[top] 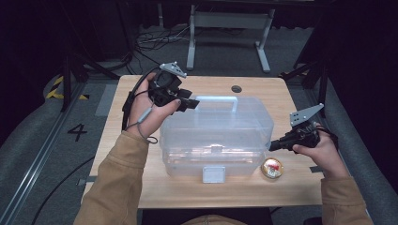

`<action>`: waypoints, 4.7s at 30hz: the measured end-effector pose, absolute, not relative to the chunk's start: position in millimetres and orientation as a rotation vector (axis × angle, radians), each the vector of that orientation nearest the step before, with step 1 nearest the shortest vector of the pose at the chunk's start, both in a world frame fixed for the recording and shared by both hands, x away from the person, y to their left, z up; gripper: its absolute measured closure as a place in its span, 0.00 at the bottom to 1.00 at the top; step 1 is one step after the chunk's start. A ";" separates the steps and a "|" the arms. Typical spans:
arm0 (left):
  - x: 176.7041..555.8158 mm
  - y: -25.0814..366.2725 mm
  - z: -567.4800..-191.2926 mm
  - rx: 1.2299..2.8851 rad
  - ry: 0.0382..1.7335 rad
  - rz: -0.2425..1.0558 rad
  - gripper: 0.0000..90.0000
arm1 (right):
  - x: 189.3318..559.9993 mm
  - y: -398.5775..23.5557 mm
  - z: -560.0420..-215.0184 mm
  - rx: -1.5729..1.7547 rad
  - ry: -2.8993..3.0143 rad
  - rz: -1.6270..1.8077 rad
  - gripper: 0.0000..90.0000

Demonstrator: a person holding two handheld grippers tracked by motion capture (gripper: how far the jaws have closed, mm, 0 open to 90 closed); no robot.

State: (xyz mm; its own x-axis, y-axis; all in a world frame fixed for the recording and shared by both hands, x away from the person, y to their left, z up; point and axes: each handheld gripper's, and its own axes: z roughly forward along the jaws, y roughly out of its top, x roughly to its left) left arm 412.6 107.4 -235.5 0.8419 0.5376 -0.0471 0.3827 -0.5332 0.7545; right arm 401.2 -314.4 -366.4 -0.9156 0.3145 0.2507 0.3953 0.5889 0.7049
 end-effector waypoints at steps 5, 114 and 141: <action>402.0 113.6 -228.2 2.184 0.631 0.220 0.69 | 398.7 -314.0 -361.9 -0.618 -2.727 -1.265 1.00; 371.9 165.1 -320.3 1.978 0.874 0.358 0.99 | 381.4 -324.1 -349.5 -1.007 -2.592 -1.796 0.93; 376.7 164.1 -313.3 1.998 0.832 0.345 0.97 | 383.4 -292.2 -352.0 -1.170 -2.774 -1.790 0.67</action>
